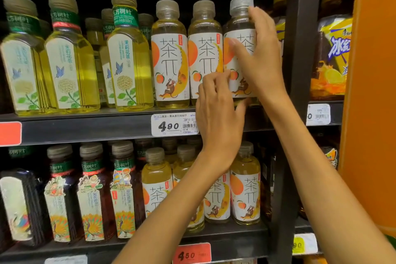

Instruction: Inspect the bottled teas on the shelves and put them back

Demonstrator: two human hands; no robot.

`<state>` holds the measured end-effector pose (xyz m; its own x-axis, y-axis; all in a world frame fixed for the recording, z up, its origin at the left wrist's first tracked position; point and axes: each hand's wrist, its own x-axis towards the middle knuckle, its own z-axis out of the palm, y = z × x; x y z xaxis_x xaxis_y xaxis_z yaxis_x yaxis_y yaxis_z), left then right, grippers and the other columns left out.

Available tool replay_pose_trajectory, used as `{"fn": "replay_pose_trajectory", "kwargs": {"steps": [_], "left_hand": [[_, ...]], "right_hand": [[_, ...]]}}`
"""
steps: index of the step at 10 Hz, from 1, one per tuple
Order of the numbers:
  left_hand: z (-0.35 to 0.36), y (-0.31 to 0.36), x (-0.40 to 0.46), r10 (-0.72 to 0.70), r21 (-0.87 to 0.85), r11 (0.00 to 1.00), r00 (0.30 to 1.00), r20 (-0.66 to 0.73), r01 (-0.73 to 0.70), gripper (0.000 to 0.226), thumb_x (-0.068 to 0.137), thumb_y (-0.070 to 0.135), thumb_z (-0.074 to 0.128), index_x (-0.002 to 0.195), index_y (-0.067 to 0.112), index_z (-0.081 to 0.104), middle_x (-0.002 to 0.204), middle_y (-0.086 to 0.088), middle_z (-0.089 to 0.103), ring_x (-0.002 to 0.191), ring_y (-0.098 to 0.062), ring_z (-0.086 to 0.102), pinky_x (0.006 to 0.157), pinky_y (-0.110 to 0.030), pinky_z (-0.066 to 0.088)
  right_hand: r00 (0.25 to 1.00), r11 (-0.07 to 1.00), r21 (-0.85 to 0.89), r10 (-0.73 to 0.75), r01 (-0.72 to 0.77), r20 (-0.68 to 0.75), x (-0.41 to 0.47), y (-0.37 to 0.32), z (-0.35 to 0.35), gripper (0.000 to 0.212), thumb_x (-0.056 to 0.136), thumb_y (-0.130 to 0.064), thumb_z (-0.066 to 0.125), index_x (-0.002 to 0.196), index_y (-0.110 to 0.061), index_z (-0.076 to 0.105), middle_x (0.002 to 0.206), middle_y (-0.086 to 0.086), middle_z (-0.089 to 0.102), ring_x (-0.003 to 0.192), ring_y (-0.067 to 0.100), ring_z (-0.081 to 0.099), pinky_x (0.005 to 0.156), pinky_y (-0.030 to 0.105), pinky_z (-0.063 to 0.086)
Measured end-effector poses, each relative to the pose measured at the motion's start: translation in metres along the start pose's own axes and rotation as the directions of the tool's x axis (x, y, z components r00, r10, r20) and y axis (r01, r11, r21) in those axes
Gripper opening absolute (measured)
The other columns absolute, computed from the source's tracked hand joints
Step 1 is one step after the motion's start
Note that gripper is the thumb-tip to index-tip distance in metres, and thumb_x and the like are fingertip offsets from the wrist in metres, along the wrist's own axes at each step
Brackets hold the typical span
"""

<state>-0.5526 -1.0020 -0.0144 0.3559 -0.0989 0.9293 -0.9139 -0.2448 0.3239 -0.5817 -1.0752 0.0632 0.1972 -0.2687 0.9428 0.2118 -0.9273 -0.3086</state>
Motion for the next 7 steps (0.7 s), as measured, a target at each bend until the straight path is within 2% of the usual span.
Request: {"fn": "replay_pose_trajectory", "kwargs": {"steps": [1, 2, 3, 4, 6, 7], "left_hand": [[0.001, -0.001, 0.0, -0.005, 0.014, 1.0, 1.0, 0.004, 0.005, 0.054, 0.083, 0.025, 0.072, 0.131, 0.017, 0.049, 0.122, -0.002, 0.05, 0.113, -0.015, 0.048, 0.089, -0.03, 0.046], [0.001, 0.002, 0.001, -0.026, 0.029, 0.999, 1.0, -0.009, 0.026, 0.051, 0.083, 0.027, 0.071, 0.129, 0.019, 0.05, 0.121, 0.0, 0.051, 0.114, -0.015, 0.047, 0.087, -0.029, 0.043], [0.001, 0.004, 0.0, -0.038, 0.02, 0.999, 0.999, 0.004, 0.037, 0.048, 0.085, 0.023, 0.069, 0.128, 0.019, 0.051, 0.122, 0.0, 0.052, 0.114, -0.015, 0.047, 0.089, -0.03, 0.044], [-0.004, 0.003, 0.001, -0.036, -0.007, 0.999, 0.999, 0.038, 0.036, 0.044, 0.088, 0.015, 0.064, 0.129, 0.02, 0.052, 0.122, 0.001, 0.052, 0.114, -0.016, 0.049, 0.089, -0.034, 0.046], [-0.029, -0.001, -0.002, -0.073, -0.187, 0.977, 0.987, 0.145, 0.099, 0.042, 0.091, 0.002, 0.055, 0.131, 0.014, 0.054, 0.125, -0.003, 0.054, 0.117, -0.016, 0.051, 0.099, -0.033, 0.044], [-0.057, -0.008, -0.023, -0.159, -0.244, 0.954, 0.984, 0.086, 0.175, 0.036, 0.093, 0.006, 0.055, 0.126, 0.019, 0.057, 0.123, 0.008, 0.055, 0.12, -0.007, 0.049, 0.103, -0.031, 0.042]], "right_hand": [[0.994, 0.998, -0.064, 0.029, -0.022, 0.109, 0.004, 0.004, -0.004, 0.057, 0.102, -0.013, 0.042, 0.151, -0.009, 0.015, 0.161, 0.01, 0.01, 0.148, 0.019, 0.009, 0.108, 0.012, 0.009], [0.993, 0.997, -0.082, 0.019, -0.009, 0.118, 0.008, 0.005, -0.01, 0.052, 0.101, -0.004, 0.038, 0.15, -0.01, 0.021, 0.16, 0.01, 0.016, 0.147, 0.021, 0.013, 0.11, 0.017, 0.013], [0.999, 0.995, -0.094, 0.016, -0.011, 0.045, 0.007, 0.004, -0.009, 0.048, 0.1, -0.003, 0.04, 0.147, -0.01, 0.031, 0.154, 0.008, 0.029, 0.144, 0.019, 0.024, 0.112, 0.021, 0.02], [0.998, 0.998, 0.008, 0.054, -0.054, 0.019, 0.007, 0.003, -0.009, 0.046, 0.1, -0.002, 0.04, 0.145, -0.009, 0.036, 0.151, 0.007, 0.035, 0.141, 0.016, 0.029, 0.105, 0.009, 0.022], [0.99, 0.99, 0.067, 0.12, -0.125, 0.074, -0.002, -0.011, -0.014, 0.049, 0.102, -0.004, 0.034, 0.15, -0.01, 0.025, 0.158, 0.005, 0.022, 0.146, 0.014, 0.018, 0.118, 0.027, 0.016], [0.993, 0.974, 0.195, 0.101, -0.112, 0.062, -0.036, -0.02, -0.03, 0.046, 0.102, -0.005, 0.035, 0.147, -0.012, 0.03, 0.153, 0.003, 0.032, 0.142, 0.011, 0.028, 0.116, 0.033, 0.027]]}}
